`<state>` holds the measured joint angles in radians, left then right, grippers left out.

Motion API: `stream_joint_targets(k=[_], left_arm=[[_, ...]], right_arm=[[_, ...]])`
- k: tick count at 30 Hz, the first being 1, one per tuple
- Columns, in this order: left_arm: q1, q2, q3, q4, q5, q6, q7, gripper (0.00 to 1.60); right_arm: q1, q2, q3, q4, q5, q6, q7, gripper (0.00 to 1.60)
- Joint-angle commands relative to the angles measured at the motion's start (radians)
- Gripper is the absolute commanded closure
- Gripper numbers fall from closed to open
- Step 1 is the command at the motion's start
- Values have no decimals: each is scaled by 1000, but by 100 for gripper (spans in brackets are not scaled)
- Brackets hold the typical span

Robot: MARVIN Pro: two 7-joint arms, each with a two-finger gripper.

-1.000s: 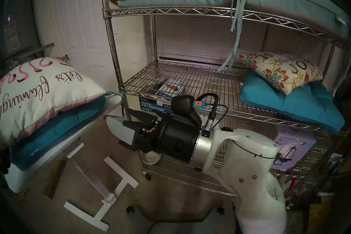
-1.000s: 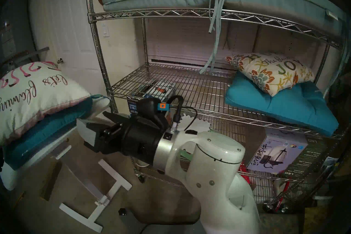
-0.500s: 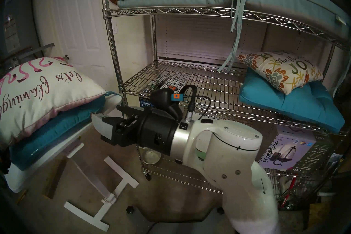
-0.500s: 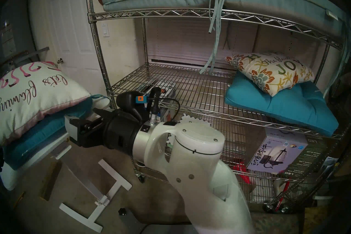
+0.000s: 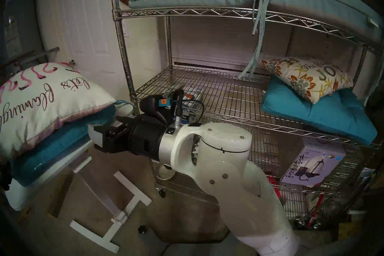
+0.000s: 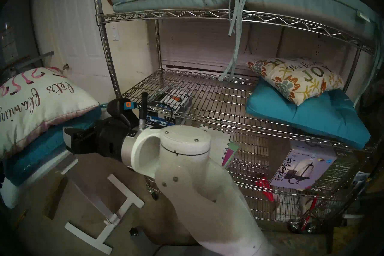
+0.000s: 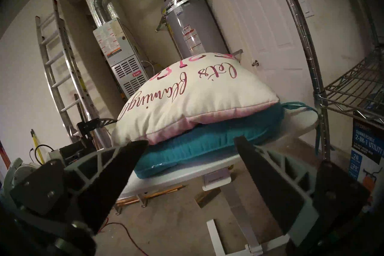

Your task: Put cushion on the shelf

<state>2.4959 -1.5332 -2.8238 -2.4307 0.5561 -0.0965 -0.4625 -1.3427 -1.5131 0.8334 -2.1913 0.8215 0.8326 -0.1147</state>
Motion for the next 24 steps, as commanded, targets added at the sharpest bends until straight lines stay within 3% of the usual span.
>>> stream_joint_targets(k=[1, 10, 24], left_arm=[[2, -2, -7, -13, -2, -2, -1, 0], [0, -6, -9, -13, -1, -4, -6, 0], [-3, -8, -12, -13, -1, -9, -12, 0]], right_arm=[[119, -79, -55, 36, 26, -27, -63, 0], [201, -137, -112, 109, 65, -56, -168, 0], [264, -217, -169, 329, 241, -156, -282, 0]])
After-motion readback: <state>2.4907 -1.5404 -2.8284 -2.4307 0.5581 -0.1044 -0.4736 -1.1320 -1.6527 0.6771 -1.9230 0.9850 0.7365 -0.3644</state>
